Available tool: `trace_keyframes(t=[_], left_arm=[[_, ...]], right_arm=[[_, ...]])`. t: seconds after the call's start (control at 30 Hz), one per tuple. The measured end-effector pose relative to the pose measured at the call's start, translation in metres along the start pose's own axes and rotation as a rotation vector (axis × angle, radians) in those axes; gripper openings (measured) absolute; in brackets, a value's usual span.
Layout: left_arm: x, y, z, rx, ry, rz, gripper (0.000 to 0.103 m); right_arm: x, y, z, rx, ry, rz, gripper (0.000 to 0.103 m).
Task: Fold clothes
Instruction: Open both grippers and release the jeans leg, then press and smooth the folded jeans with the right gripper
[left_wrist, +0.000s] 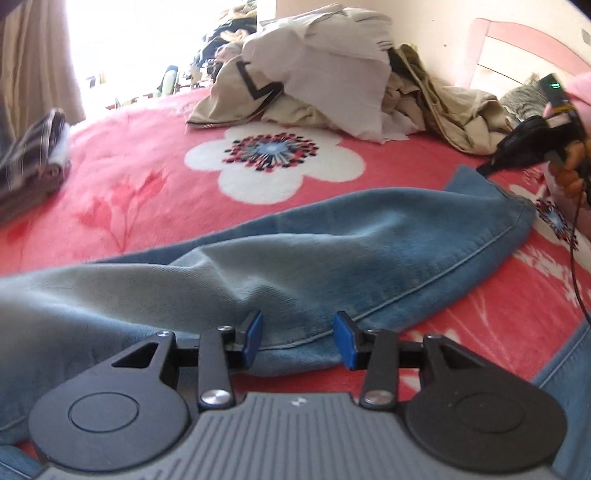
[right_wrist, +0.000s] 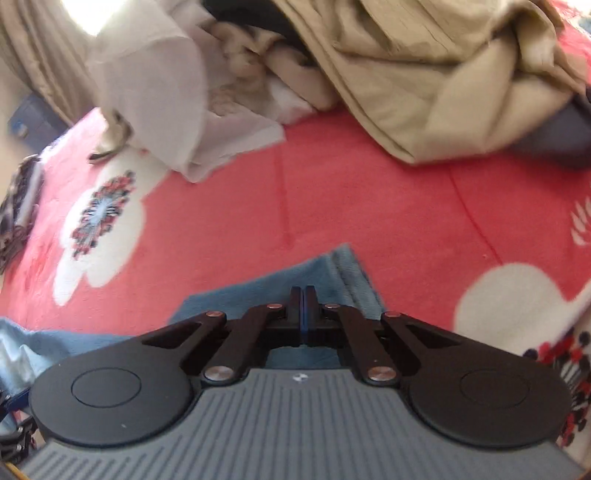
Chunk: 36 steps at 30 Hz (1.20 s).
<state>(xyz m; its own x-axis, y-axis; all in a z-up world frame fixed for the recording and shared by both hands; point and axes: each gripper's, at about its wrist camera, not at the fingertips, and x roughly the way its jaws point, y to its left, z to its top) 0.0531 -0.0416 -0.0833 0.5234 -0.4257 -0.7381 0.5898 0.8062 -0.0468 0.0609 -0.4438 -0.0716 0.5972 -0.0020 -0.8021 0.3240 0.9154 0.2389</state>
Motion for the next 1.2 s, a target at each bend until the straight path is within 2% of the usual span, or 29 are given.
trace_keyframes(t=[0.07, 0.17, 0.27, 0.37, 0.47, 0.53, 0.57, 0.6, 0.67, 0.77, 0.9, 1.03, 1.13, 1.17, 1.2], left_arm=[[0.001, 0.001, 0.0, -0.008, 0.001, -0.002, 0.044], [0.003, 0.001, 0.0, -0.026, 0.004, -0.011, 0.047], [0.004, 0.001, -0.002, -0.038, 0.013, -0.02, 0.049], [0.003, 0.0, -0.003, -0.038, 0.016, -0.019, 0.049], [-0.004, 0.004, 0.0, -0.053, 0.016, -0.029, 0.048], [-0.011, 0.009, 0.0, -0.073, 0.001, -0.027, 0.048], [-0.015, 0.013, 0.0, -0.086, -0.005, -0.024, 0.048], [-0.018, 0.016, 0.0, -0.098, -0.011, -0.02, 0.048], [-0.024, 0.023, -0.002, -0.112, -0.021, -0.009, 0.048], [-0.026, 0.032, -0.005, -0.118, -0.011, 0.009, 0.048], [-0.02, 0.036, -0.013, -0.099, 0.029, 0.053, 0.048], [-0.02, 0.036, -0.02, -0.081, 0.018, 0.057, 0.049], [-0.019, 0.037, -0.023, -0.081, 0.012, 0.042, 0.049], [-0.02, 0.038, -0.024, -0.082, 0.01, 0.036, 0.049], [-0.02, 0.039, -0.024, -0.084, 0.009, 0.029, 0.049]], right_arm=[[-0.016, 0.008, 0.003, -0.051, -0.112, -0.031, 0.0], [-0.032, 0.005, 0.018, -0.044, -0.241, -0.08, 0.0], [-0.033, 0.003, 0.029, -0.044, -0.258, -0.09, 0.0], [-0.033, 0.018, 0.027, -0.086, -0.219, 0.041, 0.002], [-0.031, 0.065, 0.016, -0.256, -0.171, 0.231, 0.005], [-0.023, 0.11, 0.007, -0.384, -0.105, 0.367, 0.022], [-0.017, 0.134, 0.002, -0.44, -0.072, 0.431, 0.039], [-0.011, 0.159, -0.003, -0.501, -0.042, 0.488, 0.049], [0.001, 0.21, -0.015, -0.639, -0.003, 0.562, 0.05], [0.026, 0.276, -0.031, -0.777, 0.057, 0.592, 0.052], [0.061, 0.334, -0.046, -0.839, 0.13, 0.617, 0.051], [0.078, 0.365, -0.057, -0.864, 0.192, 0.667, 0.05], [0.081, 0.384, -0.068, -0.92, 0.202, 0.682, 0.049], [0.083, 0.389, -0.071, -0.931, 0.215, 0.686, 0.048], [0.085, 0.393, -0.075, -0.947, 0.223, 0.675, 0.041]])
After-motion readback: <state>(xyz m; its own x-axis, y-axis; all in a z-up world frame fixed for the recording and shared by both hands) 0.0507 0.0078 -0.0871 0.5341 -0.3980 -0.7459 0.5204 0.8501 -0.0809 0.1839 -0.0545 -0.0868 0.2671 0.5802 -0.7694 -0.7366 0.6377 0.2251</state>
